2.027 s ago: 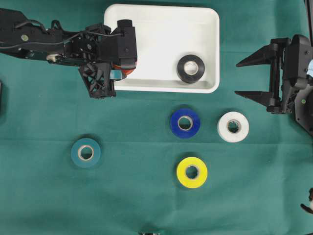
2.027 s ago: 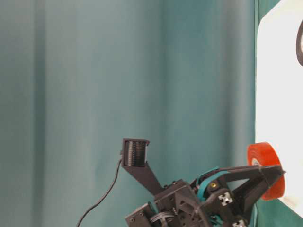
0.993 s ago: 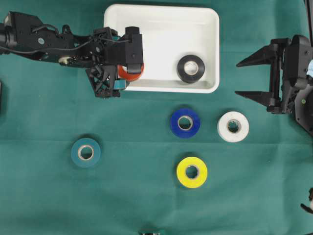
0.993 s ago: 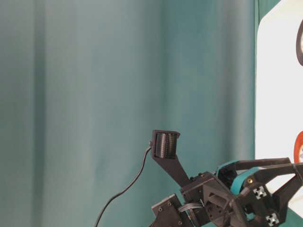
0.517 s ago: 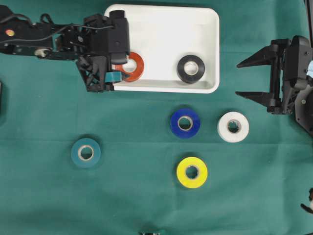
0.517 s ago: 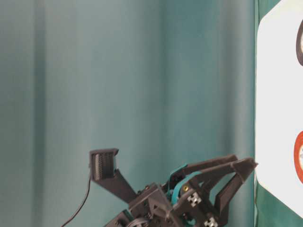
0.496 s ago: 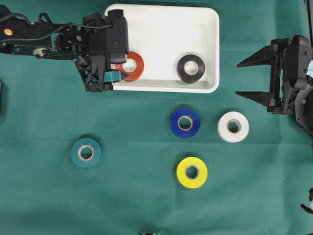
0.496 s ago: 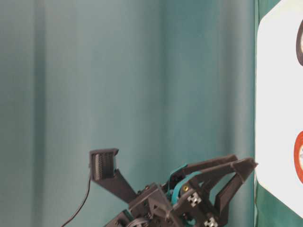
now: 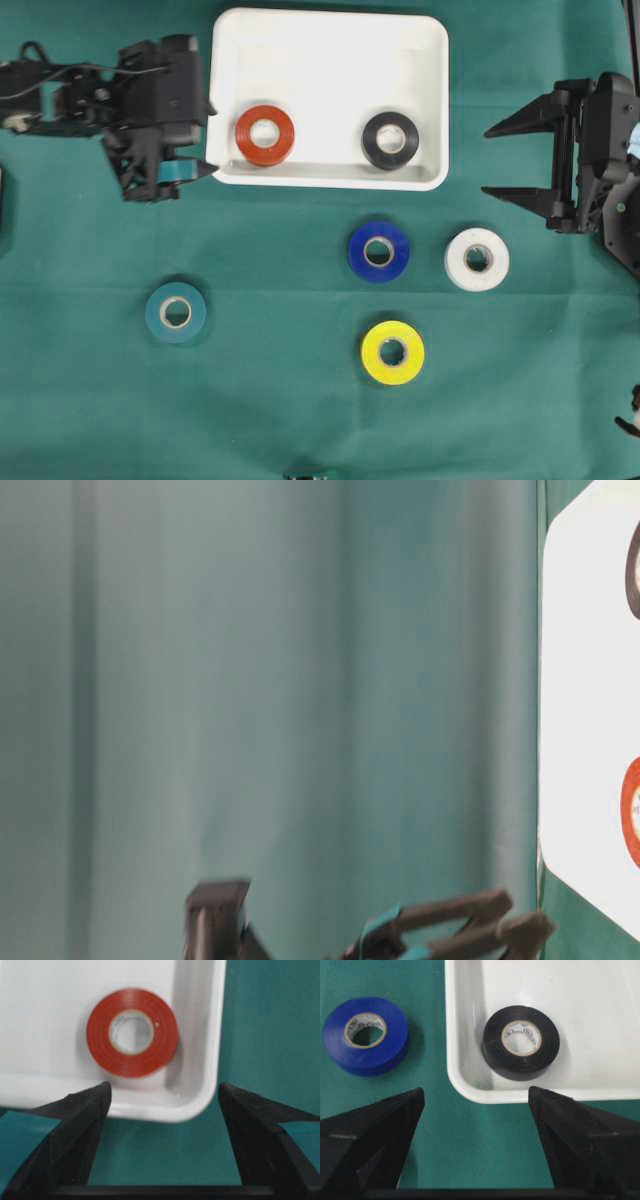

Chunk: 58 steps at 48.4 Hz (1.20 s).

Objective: Put the tape alternately from left to right into the white case.
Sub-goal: 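Release the red roll and retract the left gripper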

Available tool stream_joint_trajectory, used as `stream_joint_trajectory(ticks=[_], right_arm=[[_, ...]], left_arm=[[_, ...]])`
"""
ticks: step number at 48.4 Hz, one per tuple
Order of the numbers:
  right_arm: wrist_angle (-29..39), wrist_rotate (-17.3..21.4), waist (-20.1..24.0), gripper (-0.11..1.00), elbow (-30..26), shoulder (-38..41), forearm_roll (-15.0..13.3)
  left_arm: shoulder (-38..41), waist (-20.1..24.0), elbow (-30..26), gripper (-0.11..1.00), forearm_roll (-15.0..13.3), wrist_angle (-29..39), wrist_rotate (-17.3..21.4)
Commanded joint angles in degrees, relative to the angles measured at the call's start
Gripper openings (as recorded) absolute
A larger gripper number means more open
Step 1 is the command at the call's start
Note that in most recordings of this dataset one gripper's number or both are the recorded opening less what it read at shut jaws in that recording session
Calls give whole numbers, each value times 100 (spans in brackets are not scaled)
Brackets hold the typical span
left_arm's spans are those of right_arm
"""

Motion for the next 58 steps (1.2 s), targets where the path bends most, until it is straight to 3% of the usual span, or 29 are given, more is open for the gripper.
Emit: stream_joint_trajectory(ticks=[1,9,22,45,58], right_arm=[[-70,9,9,56,-53,0,0],[-70,9,9,56,-53,0,0],[-70,9,9,56,-18,0,0],[-132,9,18,56,18,-9,-9],[-229,9,615,56,105,-18,-9]], left_arm=[[-404,-18,193,83,-26,-255,-62],[-1134,-9,861,82,-26,-765,-149],[-2101,-149,1529,82,-35,-879,-158],[-2241,-316,1670,81,-35,-879,-158],[-2259,-448,1696,81,-35,-879,-158]])
